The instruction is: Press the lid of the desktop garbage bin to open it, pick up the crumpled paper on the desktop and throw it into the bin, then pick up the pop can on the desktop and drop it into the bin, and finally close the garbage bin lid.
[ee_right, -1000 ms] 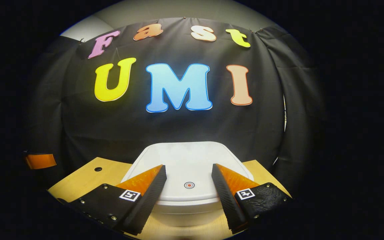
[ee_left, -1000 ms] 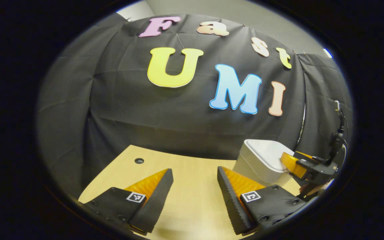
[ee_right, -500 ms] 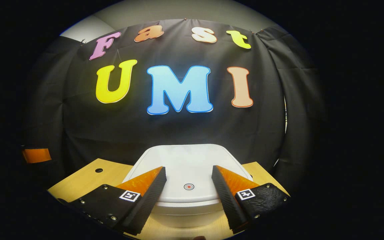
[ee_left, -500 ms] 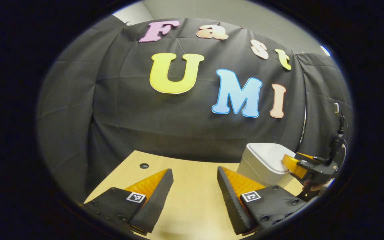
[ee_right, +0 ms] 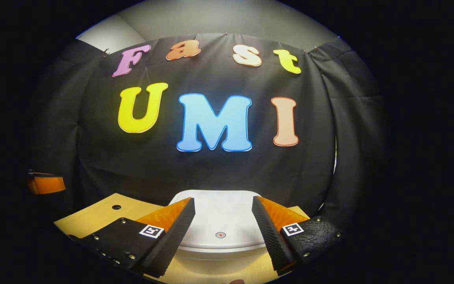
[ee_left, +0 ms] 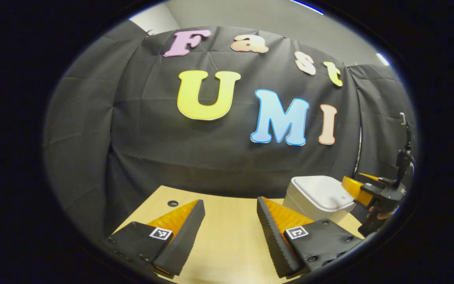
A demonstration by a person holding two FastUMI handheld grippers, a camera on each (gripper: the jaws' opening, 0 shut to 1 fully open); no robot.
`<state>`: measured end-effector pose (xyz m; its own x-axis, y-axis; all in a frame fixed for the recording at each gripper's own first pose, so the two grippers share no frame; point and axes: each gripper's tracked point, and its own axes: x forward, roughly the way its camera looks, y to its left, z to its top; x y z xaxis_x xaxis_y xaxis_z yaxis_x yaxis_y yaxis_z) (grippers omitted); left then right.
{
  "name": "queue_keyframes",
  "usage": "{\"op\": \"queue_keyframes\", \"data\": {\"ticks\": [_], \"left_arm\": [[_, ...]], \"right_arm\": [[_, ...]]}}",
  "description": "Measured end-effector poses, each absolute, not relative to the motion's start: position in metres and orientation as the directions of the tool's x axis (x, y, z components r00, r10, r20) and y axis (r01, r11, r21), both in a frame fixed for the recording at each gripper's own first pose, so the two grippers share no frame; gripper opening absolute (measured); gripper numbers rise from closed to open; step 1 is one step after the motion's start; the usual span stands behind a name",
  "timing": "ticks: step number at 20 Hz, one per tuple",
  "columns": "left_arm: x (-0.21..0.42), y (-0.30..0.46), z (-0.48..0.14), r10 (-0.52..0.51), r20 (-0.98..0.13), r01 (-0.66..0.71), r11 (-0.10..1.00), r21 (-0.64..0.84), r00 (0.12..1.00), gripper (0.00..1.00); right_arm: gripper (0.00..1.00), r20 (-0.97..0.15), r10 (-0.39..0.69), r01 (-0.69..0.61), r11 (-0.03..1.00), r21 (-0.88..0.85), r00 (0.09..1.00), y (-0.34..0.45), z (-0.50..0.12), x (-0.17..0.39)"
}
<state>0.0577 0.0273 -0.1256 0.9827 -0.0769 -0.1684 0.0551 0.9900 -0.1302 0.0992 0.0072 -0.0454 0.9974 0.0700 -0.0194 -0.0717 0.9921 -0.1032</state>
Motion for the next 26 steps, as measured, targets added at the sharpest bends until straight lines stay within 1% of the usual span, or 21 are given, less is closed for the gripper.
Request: {"op": "queue_keyframes", "data": {"ticks": [1,2,5,6,9,10,11,12,17,19,20,21,22,23,24,25,26], "left_arm": [[0.058,0.027,-0.121,-0.077,-0.16,0.057,0.99,-0.126,0.984,0.86],[0.059,0.027,-0.117,-0.075,-0.151,0.057,0.991,-0.12,0.986,0.89],[0.058,0.024,-0.106,-0.082,-0.127,0.068,0.992,-0.107,0.989,0.89],[0.058,0.022,-0.104,-0.087,-0.12,0.075,0.992,-0.101,0.989,0.92],[0.059,0.017,-0.094,-0.101,-0.1,0.091,0.99,-0.104,0.99,0.92],[0.059,0.017,-0.093,-0.104,-0.096,0.094,0.99,-0.108,0.99,0.89],[0.059,0.017,-0.09,-0.105,-0.09,0.095,0.989,-0.11,0.99,0.89],[0.058,0.018,-0.087,-0.107,-0.084,0.097,0.989,-0.108,0.991,0.92],[0.056,0.019,-0.081,-0.109,-0.069,0.102,0.99,-0.097,0.992,0.92],[0.054,0.019,-0.079,-0.108,-0.064,0.102,0.991,-0.09,0.992,0.86],[0.053,0.021,-0.077,-0.105,-0.059,0.1,0.991,-0.085,0.993,0.86],[0.052,0.021,-0.074,-0.104,-0.055,0.1,0.992,-0.081,0.993,0.92],[0.05,0.021,-0.072,-0.107,-0.051,0.103,0.992,-0.079,0.993,0.92],[0.048,0.02,-0.069,-0.106,-0.046,0.103,0.992,-0.076,0.993,0.86],[0.045,0.021,-0.064,-0.105,-0.037,0.102,0.992,-0.072,0.994,0.86],[0.041,0.024,-0.06,-0.099,-0.025,0.097,0.993,-0.068,0.995,0.92],[0.036,0.025,-0.055,-0.094,-0.015,0.093,0.994,-0.062,0.995,0.92]], "right_arm": [[0.93,-0.006,0.073,-0.074,0.993,-0.093,0.997,0.009,-0.039,0.097],[0.93,0.004,0.077,-0.077,0.994,-0.081,0.997,0.011,-0.034,0.095],[0.93,0.026,0.072,-0.07,0.996,-0.064,0.997,0.011,-0.022,0.087],[0.94,0.034,0.066,-0.064,0.996,-0.061,0.997,0.011,-0.019,0.084],[0.93,0.041,0.054,-0.051,0.997,-0.059,0.998,0.01,-0.016,0.074],[0.93,0.041,0.052,-0.049,0.997,-0.06,0.998,0.01,-0.015,0.072],[0.93,0.046,0.05,-0.047,0.997,-0.062,0.998,0.011,-0.014,0.067],[0.93,0.051,0.049,-0.046,0.997,-0.066,0.997,0.012,-0.012,0.064],[0.93,0.068,0.061,-0.055,0.994,-0.092,0.996,0.022,-0.007,0.052],[0.93,0.078,0.065,-0.057,0.994,-0.093,0.995,0.027,-0.004,0.049],[0.93,0.083,0.064,-0.057,0.994,-0.093,0.994,0.032,0.0,0.041],[0.93,0.086,0.065,-0.057,0.994,-0.093,0.994,0.034,0.001,0.039],[0.93,0.087,0.066,-0.058,0.994,-0.092,0.994,0.035,0.002,0.037],[0.93,0.087,0.066,-0.058,0.994,-0.09,0.994,0.036,0.003,0.034],[0.93,0.089,0.066,-0.058,0.994,-0.088,0.994,0.037,0.004,0.032],[0.93,0.091,0.066,-0.058,0.995,-0.086,0.994,0.037,0.005,0.028],[0.93,0.089,0.065,-0.057,0.995,-0.085,0.994,0.037,0.004,0.025]]}}
